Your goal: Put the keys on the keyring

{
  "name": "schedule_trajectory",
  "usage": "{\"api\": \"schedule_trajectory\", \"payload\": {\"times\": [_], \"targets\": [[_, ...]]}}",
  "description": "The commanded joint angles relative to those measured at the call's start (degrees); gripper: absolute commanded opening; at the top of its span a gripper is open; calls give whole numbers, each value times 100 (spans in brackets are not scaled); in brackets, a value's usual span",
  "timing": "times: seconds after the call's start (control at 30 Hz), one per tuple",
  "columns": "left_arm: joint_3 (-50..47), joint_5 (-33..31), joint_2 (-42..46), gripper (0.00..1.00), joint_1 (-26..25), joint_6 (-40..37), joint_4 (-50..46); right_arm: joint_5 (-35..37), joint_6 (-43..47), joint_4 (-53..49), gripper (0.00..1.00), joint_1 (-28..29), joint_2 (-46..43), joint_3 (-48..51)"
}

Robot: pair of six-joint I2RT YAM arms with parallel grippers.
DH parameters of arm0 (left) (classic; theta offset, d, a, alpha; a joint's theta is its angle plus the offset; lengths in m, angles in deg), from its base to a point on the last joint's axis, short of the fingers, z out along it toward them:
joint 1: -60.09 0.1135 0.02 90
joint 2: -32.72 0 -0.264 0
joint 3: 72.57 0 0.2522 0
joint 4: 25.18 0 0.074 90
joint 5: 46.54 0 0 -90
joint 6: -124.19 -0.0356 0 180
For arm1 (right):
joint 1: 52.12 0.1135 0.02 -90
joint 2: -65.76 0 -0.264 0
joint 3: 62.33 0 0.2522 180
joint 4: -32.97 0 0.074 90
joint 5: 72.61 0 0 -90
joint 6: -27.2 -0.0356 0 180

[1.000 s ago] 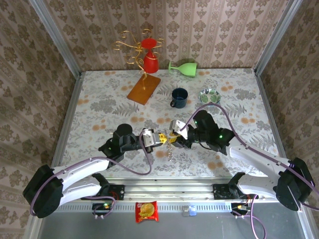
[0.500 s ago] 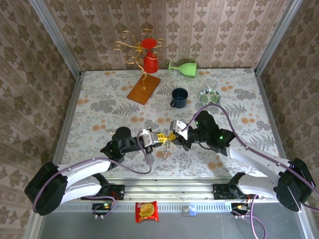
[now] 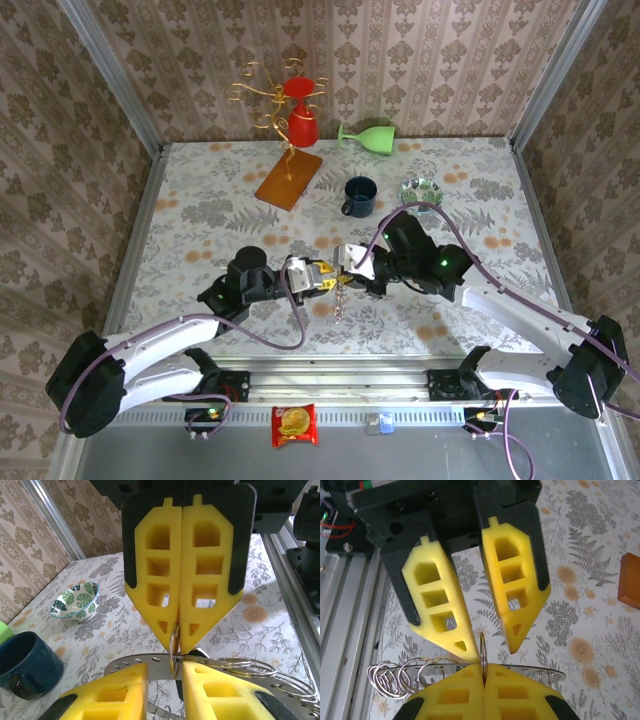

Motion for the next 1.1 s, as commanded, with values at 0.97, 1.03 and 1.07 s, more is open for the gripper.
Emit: {"api": "schedule_trajectory", "payload": {"times": [0.97, 1.03, 1.07], "targets": [[-332, 849, -35, 0, 91, 792, 1409, -1355, -1206, 1757, 33, -585, -689, 1064], [-353, 868, -69, 0, 93, 873, 1519, -1354, -1232, 1781, 33, -585, -662, 1077], [-354, 900, -98, 0, 97, 903, 1585, -1340, -1243, 1805, 33, -585, -645, 1079]]}}
